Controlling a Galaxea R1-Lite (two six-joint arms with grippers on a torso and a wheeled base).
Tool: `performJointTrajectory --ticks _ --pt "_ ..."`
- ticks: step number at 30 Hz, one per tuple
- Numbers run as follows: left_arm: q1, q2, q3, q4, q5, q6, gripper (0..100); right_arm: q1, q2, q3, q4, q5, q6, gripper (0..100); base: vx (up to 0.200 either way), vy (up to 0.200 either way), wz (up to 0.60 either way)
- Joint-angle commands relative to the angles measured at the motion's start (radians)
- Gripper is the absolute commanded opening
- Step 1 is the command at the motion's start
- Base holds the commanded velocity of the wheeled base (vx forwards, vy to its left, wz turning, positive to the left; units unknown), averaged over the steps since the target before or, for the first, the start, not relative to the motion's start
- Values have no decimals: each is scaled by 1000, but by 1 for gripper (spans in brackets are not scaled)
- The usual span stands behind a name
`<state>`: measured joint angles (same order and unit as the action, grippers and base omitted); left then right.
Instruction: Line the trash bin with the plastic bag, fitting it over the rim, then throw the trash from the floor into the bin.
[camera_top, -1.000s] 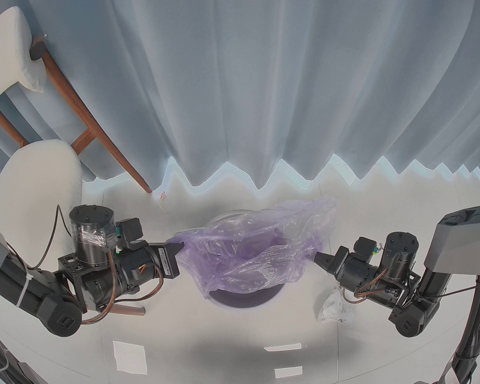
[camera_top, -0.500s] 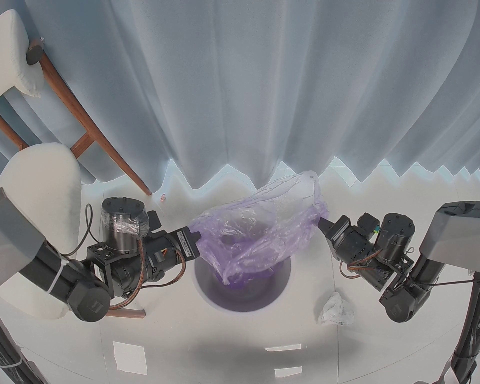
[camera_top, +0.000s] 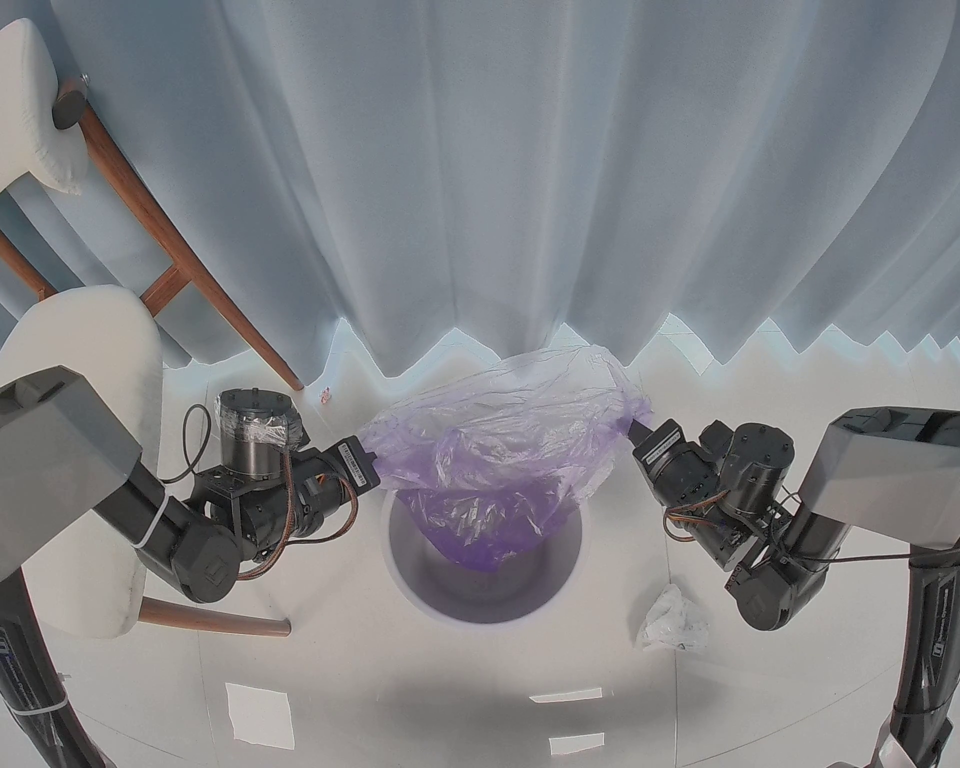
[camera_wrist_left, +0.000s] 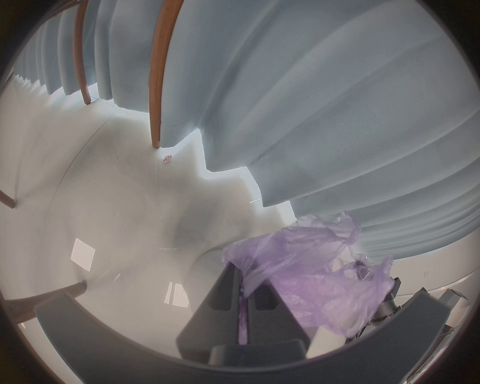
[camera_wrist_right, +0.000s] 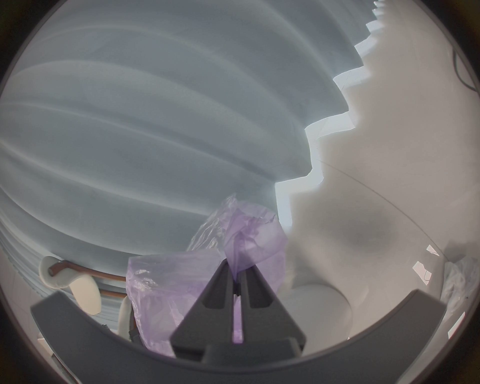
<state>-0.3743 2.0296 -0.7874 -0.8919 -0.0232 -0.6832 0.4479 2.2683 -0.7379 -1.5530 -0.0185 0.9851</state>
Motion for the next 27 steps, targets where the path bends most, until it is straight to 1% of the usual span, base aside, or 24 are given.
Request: performJointTrajectory --ticks 1,5,8,10,12,13,14,15,16,19,21,22,23,25,27 --pt "29 67 -13 -7 -15 -2 0 -6 97 -57 -18 -34 -5 0 0 0 0" --pt "44 66 -7 5 -49 -4 0 -11 106 -52 -18 -32 -8 0 0 0 0" --pt "48 64 -3 7 -49 -4 0 -12 99 -38 -18 -32 -9 0 0 0 0" --pt "48 64 1 5 -49 -4 0 -15 94 -21 -18 -31 -22 0 0 0 0" --pt "43 63 17 7 -52 -4 0 -23 85 18 -18 -15 -57 0 0 0 0" --pt "43 63 19 7 -54 -4 0 -24 83 23 -18 -11 -60 0 0 0 0" --pt "40 66 27 8 -64 -4 0 -24 74 46 -18 15 -77 0 0 0 0" --pt "40 66 27 8 -64 -4 0 -24 74 46 -18 15 -77 0 0 0 0" --pt "40 66 31 16 -69 -4 0 -24 59 84 -18 49 -86 0 0 0 0" --pt "44 63 28 57 -72 -9 0 -24 27 147 -18 115 -88 0 0 0 0" --pt "44 55 28 97 -73 -12 0 -24 -3 199 -18 184 -89 0 0 0 0" --pt "44 55 28 100 -73 -12 0 -24 -7 207 -18 192 -89 0 0 0 0" --pt "43 47 31 120 -84 -13 0 -26 -27 241 -18 235 -89 0 0 0 0" --pt "44 32 39 134 -92 -15 0 -28 -46 265 -18 261 -89 0 0 0 0" --pt "43 21 48 136 -93 -16 0 -28 -52 278 -18 265 -91 0 0 0 0"
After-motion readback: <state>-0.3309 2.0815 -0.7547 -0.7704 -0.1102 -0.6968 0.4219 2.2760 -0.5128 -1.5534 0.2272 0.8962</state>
